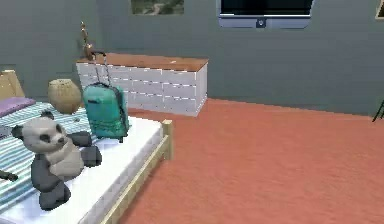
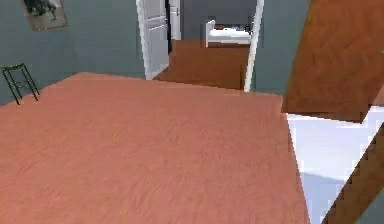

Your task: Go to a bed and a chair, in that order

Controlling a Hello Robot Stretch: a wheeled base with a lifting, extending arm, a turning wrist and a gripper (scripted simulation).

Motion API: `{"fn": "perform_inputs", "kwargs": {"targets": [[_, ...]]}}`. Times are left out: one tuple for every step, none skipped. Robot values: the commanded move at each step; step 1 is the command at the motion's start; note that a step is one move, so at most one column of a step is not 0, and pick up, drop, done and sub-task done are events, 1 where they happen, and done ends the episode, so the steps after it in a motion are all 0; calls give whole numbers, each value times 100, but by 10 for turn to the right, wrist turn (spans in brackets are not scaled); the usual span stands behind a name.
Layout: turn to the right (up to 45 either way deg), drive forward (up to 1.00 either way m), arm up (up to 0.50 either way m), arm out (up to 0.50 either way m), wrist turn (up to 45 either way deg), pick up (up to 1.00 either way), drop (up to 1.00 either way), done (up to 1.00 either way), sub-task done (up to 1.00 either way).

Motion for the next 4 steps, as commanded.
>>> {"fn": "perform_inputs", "kwargs": {"targets": [[450, 0, 0, 0, 0, 0, 0, 0, 0], [450, 0, 0, 0, 0, 0, 0, 0, 0], [210, 0, 0, 0, 0, 0, 0, 0, 0], [0, 100, 0, 0, 0, 0, 0, 0, 0]]}}
